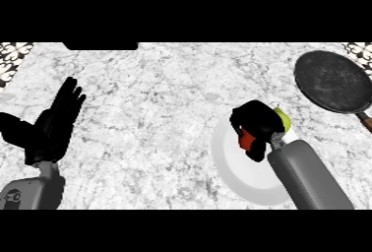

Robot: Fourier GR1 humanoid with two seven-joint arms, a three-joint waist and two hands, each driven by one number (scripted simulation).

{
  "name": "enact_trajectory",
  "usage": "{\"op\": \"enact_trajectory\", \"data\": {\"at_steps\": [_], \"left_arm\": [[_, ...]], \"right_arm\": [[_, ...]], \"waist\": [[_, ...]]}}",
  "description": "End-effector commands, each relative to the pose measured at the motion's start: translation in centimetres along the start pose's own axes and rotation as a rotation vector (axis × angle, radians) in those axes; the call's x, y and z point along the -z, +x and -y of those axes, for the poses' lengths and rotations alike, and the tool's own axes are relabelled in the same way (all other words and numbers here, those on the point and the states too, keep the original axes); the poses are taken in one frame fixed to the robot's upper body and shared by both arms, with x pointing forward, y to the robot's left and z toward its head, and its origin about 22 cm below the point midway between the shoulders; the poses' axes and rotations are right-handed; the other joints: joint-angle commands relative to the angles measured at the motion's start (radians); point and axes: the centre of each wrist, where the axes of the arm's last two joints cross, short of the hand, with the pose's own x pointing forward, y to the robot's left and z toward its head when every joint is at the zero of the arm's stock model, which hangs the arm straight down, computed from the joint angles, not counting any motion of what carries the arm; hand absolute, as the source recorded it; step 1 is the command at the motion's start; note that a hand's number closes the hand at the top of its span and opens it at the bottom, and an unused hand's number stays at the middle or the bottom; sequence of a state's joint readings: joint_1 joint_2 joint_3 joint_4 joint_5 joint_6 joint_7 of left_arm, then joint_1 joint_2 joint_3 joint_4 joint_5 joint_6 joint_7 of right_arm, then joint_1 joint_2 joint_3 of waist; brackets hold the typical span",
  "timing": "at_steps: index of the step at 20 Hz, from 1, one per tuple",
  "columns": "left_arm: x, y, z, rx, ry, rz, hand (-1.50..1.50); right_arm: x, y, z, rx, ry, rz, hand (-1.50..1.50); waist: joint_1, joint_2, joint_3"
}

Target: Pick the bell pepper from the plate and place it in the pan

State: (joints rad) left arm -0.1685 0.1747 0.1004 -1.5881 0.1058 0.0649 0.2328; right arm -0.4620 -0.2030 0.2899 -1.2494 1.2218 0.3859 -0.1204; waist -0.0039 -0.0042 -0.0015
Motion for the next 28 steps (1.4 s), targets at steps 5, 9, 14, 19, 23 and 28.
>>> {"op": "enact_trajectory", "data": {"at_steps": [5,9,14,19,23,28], "left_arm": [[-0.5,-0.7,1.4,-0.017,0.015,-0.003,0.00],[-1.0,0.7,0.1,-0.002,0.022,-0.004,0.00],[0.1,0.9,0.0,-0.001,-0.006,-0.009,0.00],[-0.9,1.1,-0.2,-0.005,-0.010,-0.005,0.00],[0.3,1.9,-0.4,-0.008,-0.008,0.001,0.00],[-1.9,-1.5,1.6,-0.010,-0.013,-0.009,0.00]], "right_arm": [[-7.1,-3.0,3.0,0.056,-0.272,-0.167,1.50],[-10.4,-2.3,6.5,-0.016,-0.477,-0.183,1.50],[-14.0,-3.2,9.4,-0.012,-0.552,-0.207,1.50],[-15.4,-4.2,13.8,0.082,-0.601,-0.264,1.50],[-14.4,-8.3,14.5,0.138,-0.665,-0.331,1.50],[-15.0,-13.7,13.6,0.196,-0.693,-0.402,1.50]], "waist": [[-0.018,-0.003,0.001],[-0.014,-0.006,0.002],[-0.001,0.003,0.001],[0.005,0.002,0.001],[0.008,0.006,0.002],[0.012,0.006,0.002]]}}
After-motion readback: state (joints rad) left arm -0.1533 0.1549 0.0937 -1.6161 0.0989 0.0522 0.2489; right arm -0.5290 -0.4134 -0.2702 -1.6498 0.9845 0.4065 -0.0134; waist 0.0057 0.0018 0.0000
